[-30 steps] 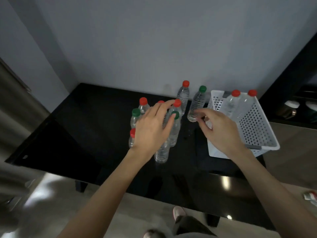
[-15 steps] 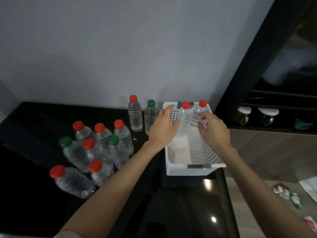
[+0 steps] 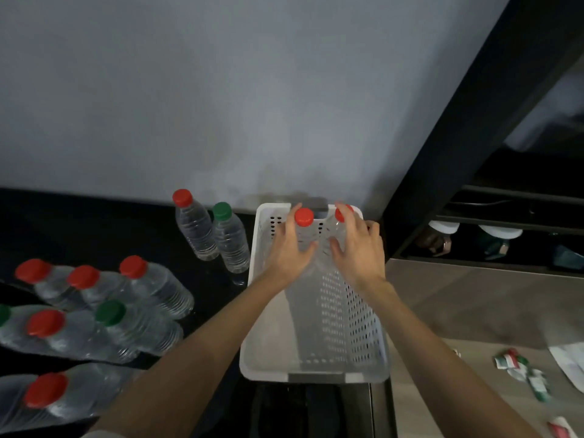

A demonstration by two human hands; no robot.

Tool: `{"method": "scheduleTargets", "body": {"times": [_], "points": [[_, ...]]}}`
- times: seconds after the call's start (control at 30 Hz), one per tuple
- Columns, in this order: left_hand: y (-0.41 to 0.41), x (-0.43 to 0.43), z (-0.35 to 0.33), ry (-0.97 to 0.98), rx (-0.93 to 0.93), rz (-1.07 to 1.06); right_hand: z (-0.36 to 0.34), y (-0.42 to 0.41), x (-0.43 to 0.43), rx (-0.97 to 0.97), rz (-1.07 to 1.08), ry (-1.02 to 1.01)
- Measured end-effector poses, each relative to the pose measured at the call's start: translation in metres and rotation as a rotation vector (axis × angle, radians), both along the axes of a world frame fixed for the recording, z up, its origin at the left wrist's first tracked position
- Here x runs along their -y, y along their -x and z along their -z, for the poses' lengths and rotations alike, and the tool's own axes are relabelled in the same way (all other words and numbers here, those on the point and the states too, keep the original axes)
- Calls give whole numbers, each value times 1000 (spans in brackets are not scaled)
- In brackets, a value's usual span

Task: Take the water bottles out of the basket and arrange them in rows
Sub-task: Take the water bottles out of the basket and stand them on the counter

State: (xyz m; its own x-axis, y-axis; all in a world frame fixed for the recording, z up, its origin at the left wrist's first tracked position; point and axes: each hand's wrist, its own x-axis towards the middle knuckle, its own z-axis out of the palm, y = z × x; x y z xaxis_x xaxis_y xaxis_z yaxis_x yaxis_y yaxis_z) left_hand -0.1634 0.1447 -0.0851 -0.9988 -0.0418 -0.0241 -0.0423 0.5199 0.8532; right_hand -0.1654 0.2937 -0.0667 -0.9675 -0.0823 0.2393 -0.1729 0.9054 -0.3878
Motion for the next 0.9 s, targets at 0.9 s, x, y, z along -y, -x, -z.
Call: {"method": "scheduleTargets", "body": {"times": [0.9], "points": [[-28,24,-27,195,-112,-24,-1,-17,5,-80,-88,159]]}}
